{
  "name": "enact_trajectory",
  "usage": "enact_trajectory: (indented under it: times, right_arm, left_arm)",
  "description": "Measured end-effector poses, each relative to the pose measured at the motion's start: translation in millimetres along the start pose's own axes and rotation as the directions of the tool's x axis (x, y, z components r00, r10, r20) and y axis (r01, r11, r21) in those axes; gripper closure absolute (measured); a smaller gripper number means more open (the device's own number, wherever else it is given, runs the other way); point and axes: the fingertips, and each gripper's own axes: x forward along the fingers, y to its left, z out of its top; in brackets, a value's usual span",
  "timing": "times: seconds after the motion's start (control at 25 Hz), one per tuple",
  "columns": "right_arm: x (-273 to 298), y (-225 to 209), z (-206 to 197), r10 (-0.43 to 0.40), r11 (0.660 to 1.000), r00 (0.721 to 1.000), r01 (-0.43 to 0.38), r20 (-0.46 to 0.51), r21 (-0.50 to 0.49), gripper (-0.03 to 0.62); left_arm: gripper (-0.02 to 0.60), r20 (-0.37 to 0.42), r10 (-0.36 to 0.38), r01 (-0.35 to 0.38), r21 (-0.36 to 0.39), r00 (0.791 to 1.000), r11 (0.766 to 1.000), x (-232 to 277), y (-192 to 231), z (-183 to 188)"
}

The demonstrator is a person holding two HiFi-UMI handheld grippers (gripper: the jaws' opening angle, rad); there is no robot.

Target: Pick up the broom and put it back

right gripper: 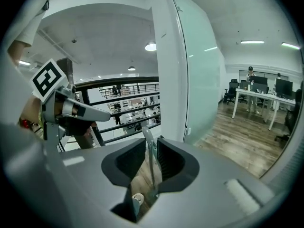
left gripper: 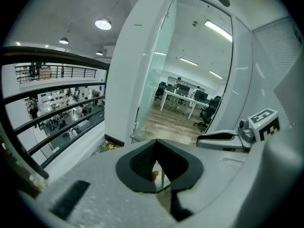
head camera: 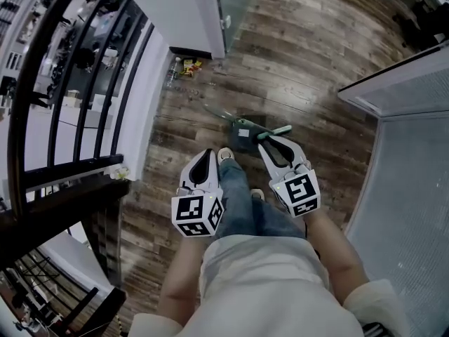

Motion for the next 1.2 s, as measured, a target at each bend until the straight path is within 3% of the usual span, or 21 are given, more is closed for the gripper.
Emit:
enact_trajectory:
  times: [0.56,1.2]
  right_arm:
    - [65,-10,-46,-0.014,0.996,0.996,0.007,-0.09,-0.085,0.459]
    - [125,-27,-90,-0.039,0.987,0.983,0.01,-0.18,-0.159,0.442]
  left_arm:
    - [0.577,-0.08,-0.01,0.01,-0.006,0.997,1.0,42,22,-34]
    - [0.577,-0.153,-0.003,-0.001,-0.026,0.988,1.0,72,42,-60]
